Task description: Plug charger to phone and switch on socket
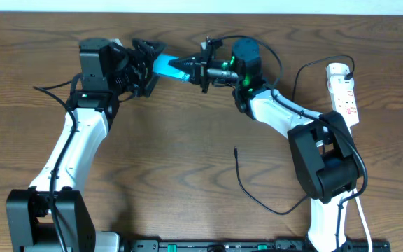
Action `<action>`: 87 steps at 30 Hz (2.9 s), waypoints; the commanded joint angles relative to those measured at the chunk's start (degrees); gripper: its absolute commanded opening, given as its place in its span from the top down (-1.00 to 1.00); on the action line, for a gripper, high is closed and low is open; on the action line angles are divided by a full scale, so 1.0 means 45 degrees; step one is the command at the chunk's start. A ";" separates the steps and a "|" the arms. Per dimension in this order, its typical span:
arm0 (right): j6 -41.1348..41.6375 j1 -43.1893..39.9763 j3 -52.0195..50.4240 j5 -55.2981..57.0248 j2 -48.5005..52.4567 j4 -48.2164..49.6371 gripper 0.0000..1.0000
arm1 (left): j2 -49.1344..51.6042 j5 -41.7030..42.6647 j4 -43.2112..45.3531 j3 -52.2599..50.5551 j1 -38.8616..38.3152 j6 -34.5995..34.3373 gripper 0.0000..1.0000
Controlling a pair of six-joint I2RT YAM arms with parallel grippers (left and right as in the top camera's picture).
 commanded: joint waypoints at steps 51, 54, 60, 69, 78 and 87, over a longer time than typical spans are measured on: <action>0.1729 0.0000 0.0121 0.1277 -0.0034 0.3055 0.79 | -0.0214 0.0024 0.2050 0.0068 0.0053 -0.0801 0.86; 0.1695 0.0000 0.0121 0.1263 -0.0034 0.3065 -0.22 | -0.0214 0.0019 0.2050 0.0068 0.0053 -0.0801 0.86; 0.1501 -0.0005 0.0121 0.1141 -0.0034 0.3283 -0.99 | -0.0214 0.0010 0.2050 0.0068 0.0068 -0.0801 0.85; 0.0092 -0.0631 0.0121 0.0272 -0.0034 0.3206 -0.99 | -0.0214 -0.0170 0.1914 0.0068 0.0539 -0.0806 0.85; -0.1948 -0.2807 0.0121 -0.2414 -0.0034 0.3157 -0.99 | -0.0209 0.1661 0.1520 0.0068 0.2754 -0.0811 0.86; -0.5678 -0.3847 0.0121 -0.4770 -0.0034 -0.0758 -0.99 | -0.0204 0.5158 0.1520 0.0068 0.4294 0.0107 0.86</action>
